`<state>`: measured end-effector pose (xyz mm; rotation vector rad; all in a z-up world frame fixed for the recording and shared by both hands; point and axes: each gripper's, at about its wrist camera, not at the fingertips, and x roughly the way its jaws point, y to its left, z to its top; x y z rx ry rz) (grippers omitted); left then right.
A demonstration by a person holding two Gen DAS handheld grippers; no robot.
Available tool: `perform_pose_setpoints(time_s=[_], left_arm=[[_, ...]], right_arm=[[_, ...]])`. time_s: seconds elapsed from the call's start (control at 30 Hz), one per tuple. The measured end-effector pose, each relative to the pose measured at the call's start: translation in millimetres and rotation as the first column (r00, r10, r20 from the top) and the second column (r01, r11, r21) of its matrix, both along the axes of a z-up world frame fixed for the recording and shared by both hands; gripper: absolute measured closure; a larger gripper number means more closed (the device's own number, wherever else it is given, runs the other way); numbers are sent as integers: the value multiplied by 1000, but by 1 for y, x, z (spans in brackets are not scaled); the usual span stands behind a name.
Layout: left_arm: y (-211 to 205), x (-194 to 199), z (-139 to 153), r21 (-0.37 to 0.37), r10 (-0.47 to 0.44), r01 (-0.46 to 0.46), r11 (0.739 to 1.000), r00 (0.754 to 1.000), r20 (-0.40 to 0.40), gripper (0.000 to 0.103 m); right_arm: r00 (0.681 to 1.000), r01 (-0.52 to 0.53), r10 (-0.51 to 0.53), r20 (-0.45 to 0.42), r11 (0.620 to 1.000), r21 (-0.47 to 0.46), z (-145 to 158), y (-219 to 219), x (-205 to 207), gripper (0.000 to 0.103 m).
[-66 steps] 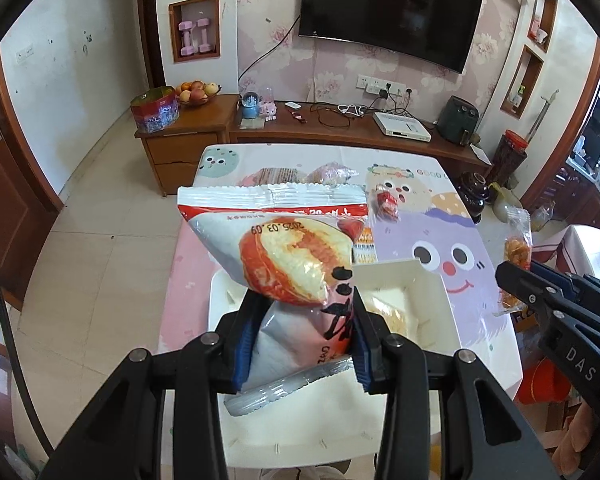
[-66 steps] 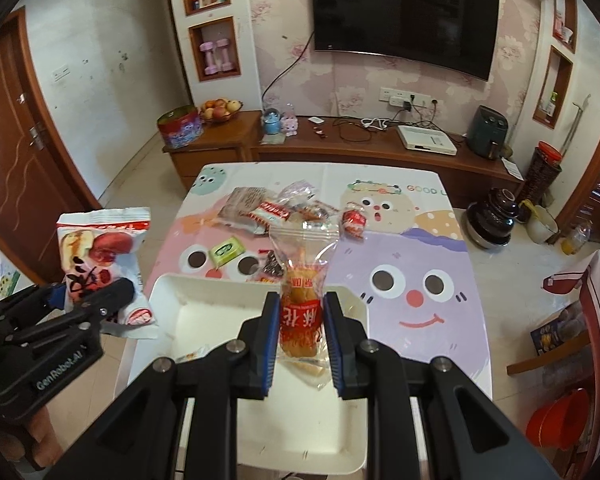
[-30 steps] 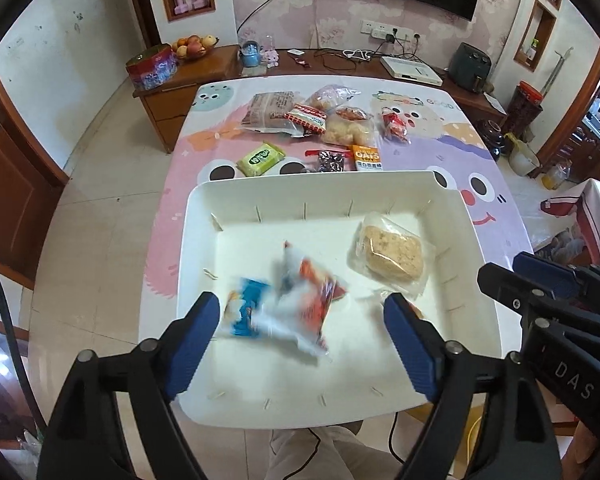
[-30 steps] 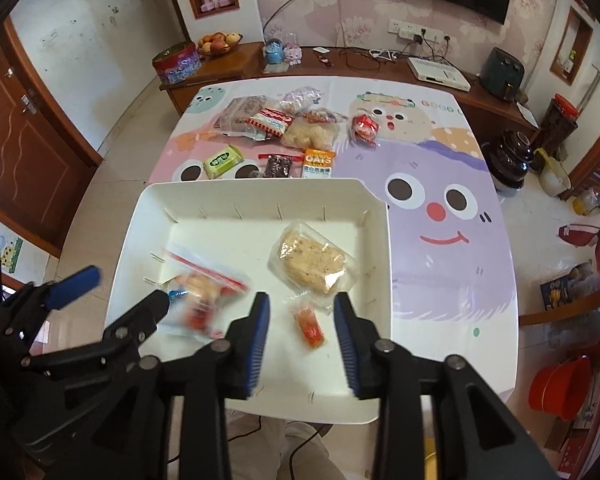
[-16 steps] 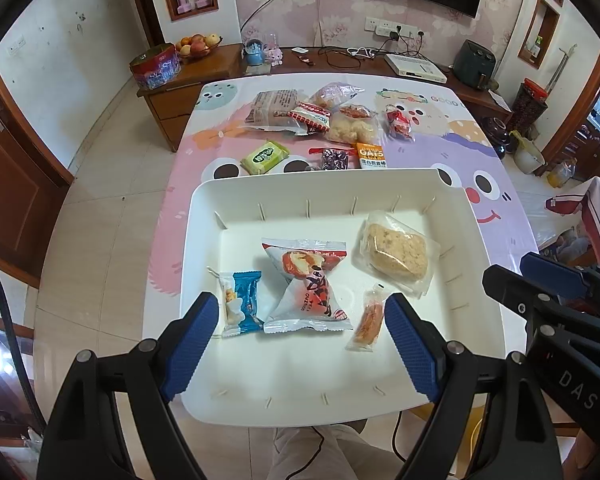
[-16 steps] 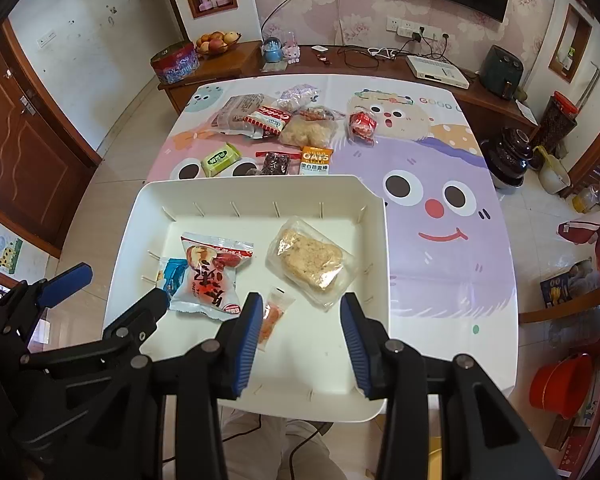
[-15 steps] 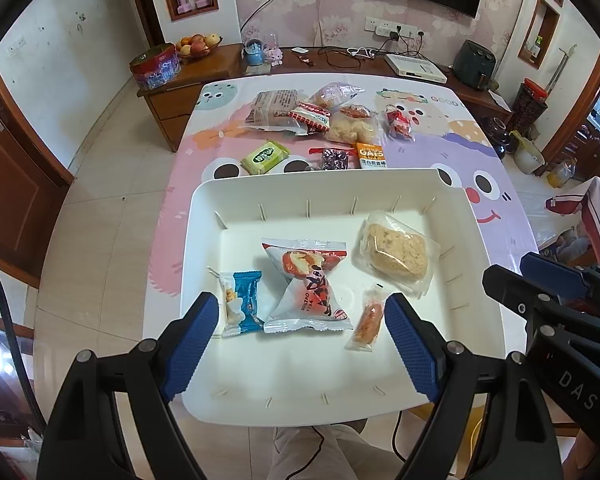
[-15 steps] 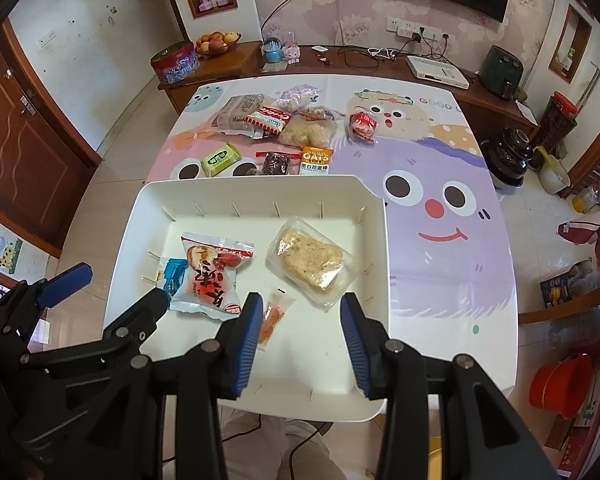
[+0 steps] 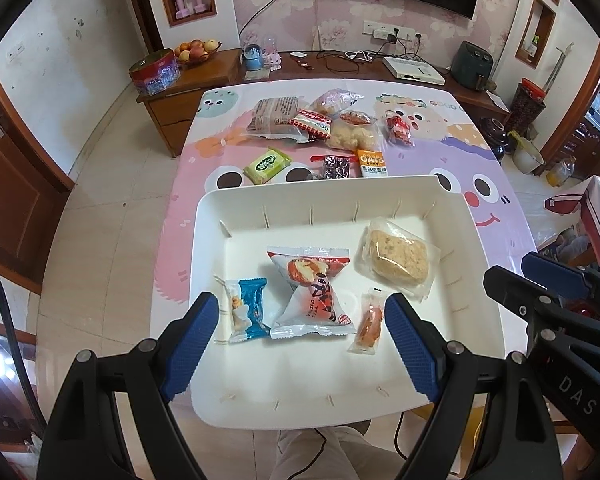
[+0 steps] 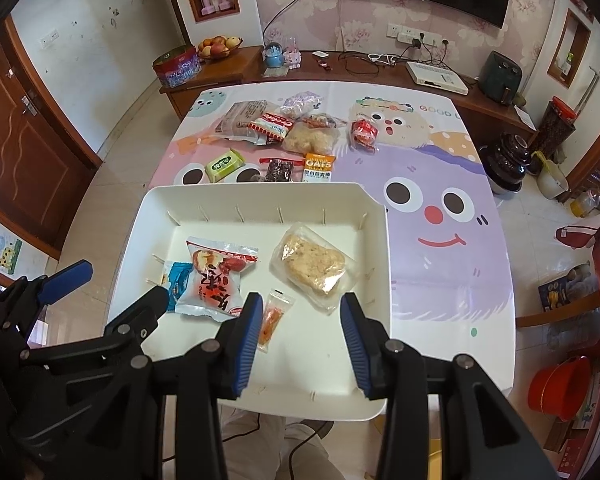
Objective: Organize snacks
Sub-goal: 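Lift both tools away from the tray, then grasp the green packet with the left tool while the right tool grasps the orange OATS bar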
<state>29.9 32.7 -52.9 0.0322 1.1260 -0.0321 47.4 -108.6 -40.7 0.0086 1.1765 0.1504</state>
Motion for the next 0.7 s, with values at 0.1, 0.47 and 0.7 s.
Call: perform_pose_setpoints(time_s=[0.1, 0.47, 0.7], left_arm=[[1, 3, 1, 1, -7, 7, 1000, 1000, 0, 19], [11, 28, 0, -5, -17, 17, 1000, 1000, -14, 19], [26, 55, 5, -7, -4, 4, 1000, 1000, 2, 19]], right_arm=[[1000, 1, -1, 0, 1000, 0, 0, 0, 1, 62], [1000, 1, -1, -8, 1000, -1, 0, 2, 8, 62], [1000, 14, -14, -14, 1000, -2, 2, 5, 32, 62]])
